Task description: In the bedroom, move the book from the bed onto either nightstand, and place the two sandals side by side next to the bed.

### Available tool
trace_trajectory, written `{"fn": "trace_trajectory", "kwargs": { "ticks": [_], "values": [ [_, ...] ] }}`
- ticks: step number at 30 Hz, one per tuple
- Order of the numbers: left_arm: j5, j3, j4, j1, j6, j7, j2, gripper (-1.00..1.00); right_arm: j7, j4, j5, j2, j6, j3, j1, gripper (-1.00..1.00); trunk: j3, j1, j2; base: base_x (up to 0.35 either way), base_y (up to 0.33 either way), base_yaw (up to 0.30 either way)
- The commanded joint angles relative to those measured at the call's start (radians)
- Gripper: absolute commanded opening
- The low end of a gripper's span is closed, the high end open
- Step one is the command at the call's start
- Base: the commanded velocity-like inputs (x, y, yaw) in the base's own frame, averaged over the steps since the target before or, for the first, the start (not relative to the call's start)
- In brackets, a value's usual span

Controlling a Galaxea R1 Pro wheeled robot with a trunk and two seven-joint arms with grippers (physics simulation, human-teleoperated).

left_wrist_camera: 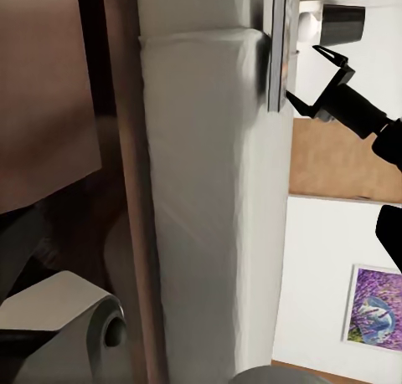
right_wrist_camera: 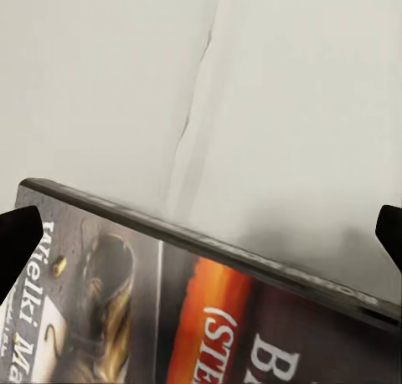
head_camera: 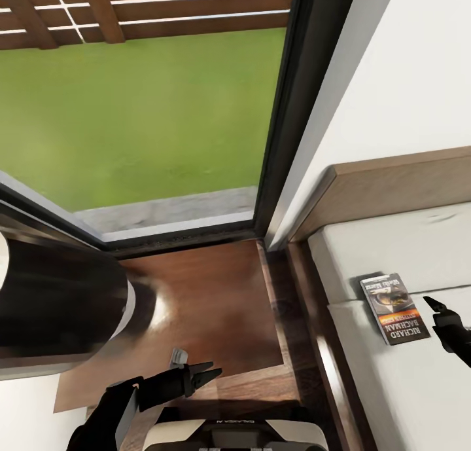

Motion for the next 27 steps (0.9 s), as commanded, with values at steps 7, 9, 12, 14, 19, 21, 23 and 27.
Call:
{"fn": "trace_trajectory", "kwargs": {
  "ticks": [7, 9, 12, 14, 19, 21, 23, 27],
  "values": [
    [-0.001, 0.004, 0.000, 0.000, 0.010, -0.005, -0.001, 1.00, 0.002, -0.001, -0.004, 0.000, 0.006, -0.003, -0.001, 1.00, 0.000, 0.000, 0.000, 0.000, 0.000, 0.000],
    [-0.001, 0.004, 0.000, 0.000, 0.010, -0.005, -0.001, 1.00, 0.002, -0.001, -0.004, 0.000, 0.006, -0.003, -0.001, 1.00, 0.000, 0.000, 0.000, 0.000, 0.000, 0.000],
    [-0.001, 0.004, 0.000, 0.000, 0.010, -0.005, -0.001, 1.00, 0.002, -0.001, -0.004, 0.000, 0.006, -0.003, -0.001, 1.00, 0.000, 0.000, 0.000, 0.000, 0.000, 0.000],
    [-0.001, 0.004, 0.000, 0.000, 0.010, -0.005, -0.001, 1.00, 0.002, -0.001, -0.004, 0.000, 0.006, -0.003, -0.001, 1.00, 0.000, 0.000, 0.000, 0.000, 0.000, 0.000],
    [-0.001, 0.004, 0.000, 0.000, 0.010, -0.005, -0.001, 1.00, 0.002, -0.001, -0.004, 0.000, 0.006, -0.003, -0.001, 1.00, 0.000, 0.000, 0.000, 0.000, 0.000, 0.000],
    [-0.001, 0.004, 0.000, 0.000, 0.010, -0.005, -0.001, 1.00, 0.002, -0.001, -0.004, 0.000, 0.006, -0.003, -0.001, 1.00, 0.000, 0.000, 0.000, 0.000, 0.000, 0.000],
    [-0.001, 0.004, 0.000, 0.000, 0.010, -0.005, -0.001, 1.00, 0.002, -0.001, -0.004, 0.000, 0.006, -0.003, -0.001, 1.00, 0.000, 0.000, 0.000, 0.000, 0.000, 0.000],
    [-0.001, 0.004, 0.000, 0.000, 0.010, -0.005, -0.001, 1.00, 0.002, -0.001, -0.004, 0.000, 0.006, -0.003, -0.001, 1.00, 0.000, 0.000, 0.000, 0.000, 0.000, 0.000]
  ]
}}
